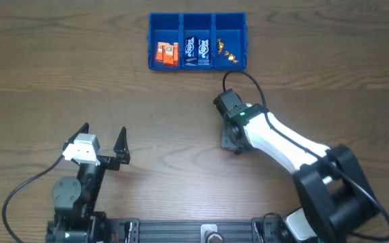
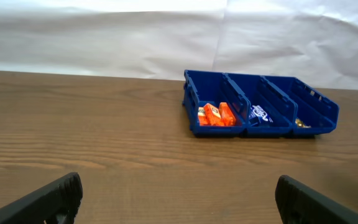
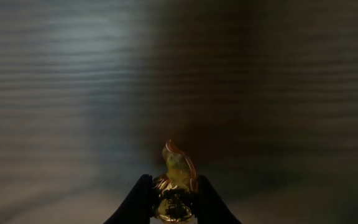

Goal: Sort Candies Into Trays

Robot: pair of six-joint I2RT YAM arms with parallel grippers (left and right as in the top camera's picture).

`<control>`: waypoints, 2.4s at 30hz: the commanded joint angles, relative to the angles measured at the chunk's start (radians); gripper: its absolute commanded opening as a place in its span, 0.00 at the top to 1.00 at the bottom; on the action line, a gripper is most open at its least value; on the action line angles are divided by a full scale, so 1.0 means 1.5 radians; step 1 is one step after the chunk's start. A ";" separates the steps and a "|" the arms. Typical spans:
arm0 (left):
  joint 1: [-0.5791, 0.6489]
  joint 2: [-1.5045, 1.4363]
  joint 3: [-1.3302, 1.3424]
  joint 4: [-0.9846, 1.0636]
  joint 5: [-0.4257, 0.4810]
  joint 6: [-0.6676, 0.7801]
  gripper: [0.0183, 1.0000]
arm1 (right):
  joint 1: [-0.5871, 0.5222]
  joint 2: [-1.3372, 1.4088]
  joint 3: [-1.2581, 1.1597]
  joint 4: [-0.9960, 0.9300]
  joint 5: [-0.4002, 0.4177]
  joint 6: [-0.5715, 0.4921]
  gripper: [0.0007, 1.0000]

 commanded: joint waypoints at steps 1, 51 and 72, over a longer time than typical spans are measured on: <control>0.004 -0.004 -0.013 -0.021 0.013 0.007 0.00 | -0.006 -0.143 0.112 -0.035 0.072 -0.032 0.92; 0.004 -0.004 -0.013 -0.021 0.012 0.007 0.00 | -0.288 -0.488 -0.027 0.285 0.102 -0.292 0.00; 0.004 -0.004 -0.013 -0.021 0.013 0.007 0.00 | -0.311 -1.080 -0.492 0.387 0.012 -0.343 0.00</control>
